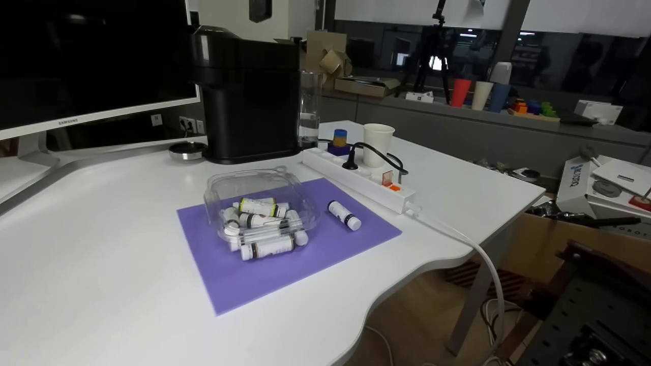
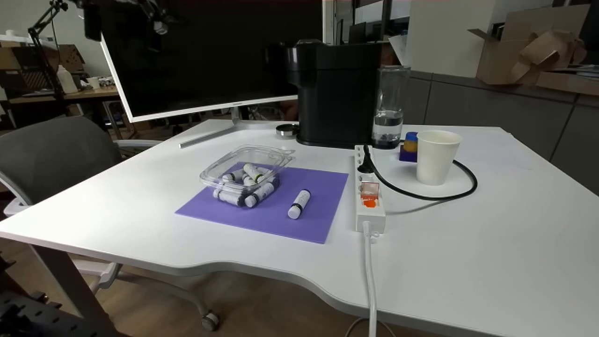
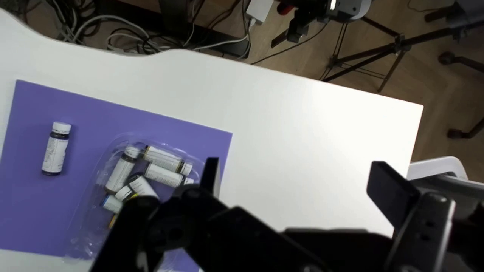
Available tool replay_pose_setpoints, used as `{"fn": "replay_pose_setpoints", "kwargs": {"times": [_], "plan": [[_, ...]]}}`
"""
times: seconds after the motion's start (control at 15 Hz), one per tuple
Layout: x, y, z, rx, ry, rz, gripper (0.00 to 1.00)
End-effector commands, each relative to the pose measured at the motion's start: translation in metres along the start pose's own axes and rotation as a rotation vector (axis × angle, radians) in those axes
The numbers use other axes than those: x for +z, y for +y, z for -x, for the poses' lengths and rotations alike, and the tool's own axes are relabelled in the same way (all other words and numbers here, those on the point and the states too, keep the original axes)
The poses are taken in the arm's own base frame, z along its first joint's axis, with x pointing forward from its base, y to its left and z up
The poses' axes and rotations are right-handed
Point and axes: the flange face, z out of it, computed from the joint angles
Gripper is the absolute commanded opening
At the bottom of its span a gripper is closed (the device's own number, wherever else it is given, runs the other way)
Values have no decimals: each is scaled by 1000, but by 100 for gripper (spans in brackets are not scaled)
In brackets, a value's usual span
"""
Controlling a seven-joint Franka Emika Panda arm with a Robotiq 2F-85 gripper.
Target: Open the lid on the clear container
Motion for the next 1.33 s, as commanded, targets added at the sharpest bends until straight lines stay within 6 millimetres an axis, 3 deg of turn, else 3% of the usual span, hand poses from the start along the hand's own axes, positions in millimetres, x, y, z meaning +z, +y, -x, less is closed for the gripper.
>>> {"fn": "replay_pose_setpoints", "kwargs": {"times": [0.0, 0.4, 0.67, 0.73, 0.8, 1.13, 1.27], "plan": [[-10, 32, -17, 36, 89, 82, 100], [-17, 106, -51, 7, 168, 276, 100], [-10, 141, -74, -45, 129, 270, 100], [-10, 147, -77, -38, 114, 255, 100], [-5, 134, -63, -28, 139, 269, 100], [-1, 146, -75, -37, 117, 260, 100], [2, 160, -85, -35, 100, 220, 100]]}}
